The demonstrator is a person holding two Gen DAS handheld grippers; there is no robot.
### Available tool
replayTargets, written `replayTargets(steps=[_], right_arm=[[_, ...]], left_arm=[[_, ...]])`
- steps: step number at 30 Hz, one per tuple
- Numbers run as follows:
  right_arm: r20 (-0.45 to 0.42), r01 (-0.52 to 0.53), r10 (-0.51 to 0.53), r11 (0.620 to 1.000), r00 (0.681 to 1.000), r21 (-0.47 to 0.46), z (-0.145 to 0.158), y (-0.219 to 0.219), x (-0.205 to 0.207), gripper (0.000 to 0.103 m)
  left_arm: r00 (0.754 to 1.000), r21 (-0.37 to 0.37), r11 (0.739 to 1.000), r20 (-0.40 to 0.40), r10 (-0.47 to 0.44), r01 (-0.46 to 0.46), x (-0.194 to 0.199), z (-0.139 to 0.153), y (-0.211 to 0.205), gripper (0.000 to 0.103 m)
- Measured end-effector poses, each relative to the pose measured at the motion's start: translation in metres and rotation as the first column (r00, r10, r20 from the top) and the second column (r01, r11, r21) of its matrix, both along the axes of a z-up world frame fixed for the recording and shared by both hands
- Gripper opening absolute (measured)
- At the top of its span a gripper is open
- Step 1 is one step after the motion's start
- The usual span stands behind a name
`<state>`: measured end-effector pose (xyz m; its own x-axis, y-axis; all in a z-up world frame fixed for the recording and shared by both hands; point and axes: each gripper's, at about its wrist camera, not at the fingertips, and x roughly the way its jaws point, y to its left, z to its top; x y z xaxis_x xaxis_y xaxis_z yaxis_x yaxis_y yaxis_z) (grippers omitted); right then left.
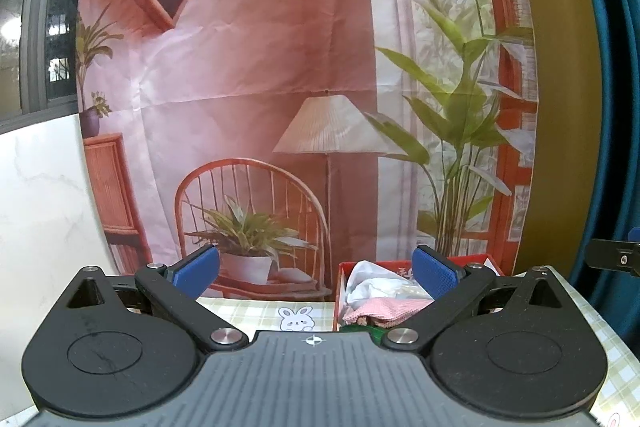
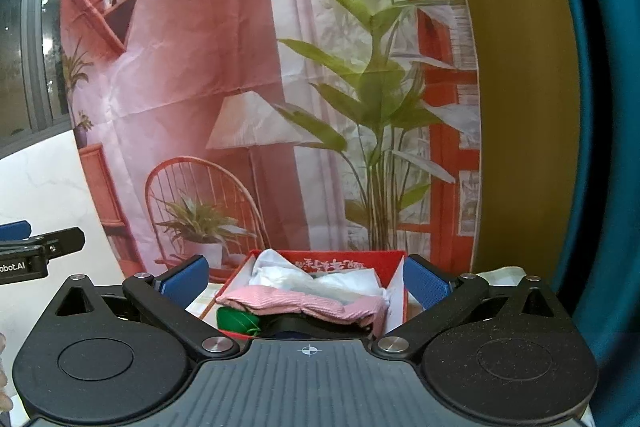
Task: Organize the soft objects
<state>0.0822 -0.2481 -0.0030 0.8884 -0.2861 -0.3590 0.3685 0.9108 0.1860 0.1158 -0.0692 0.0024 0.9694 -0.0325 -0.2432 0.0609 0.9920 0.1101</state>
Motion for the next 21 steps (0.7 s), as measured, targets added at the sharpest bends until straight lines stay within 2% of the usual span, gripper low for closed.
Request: replayTargets(steps=[21], right_arm=[[-0.004, 0.013, -0.013, 0.999, 1.000, -0.048, 0.0049, 0.0063, -0.0026, 0.103]], left_arm=[[0.999, -0.017, 1.000, -0.042, 0.008, -0.009, 0.0043, -0.0060, 0.0058, 0.103]])
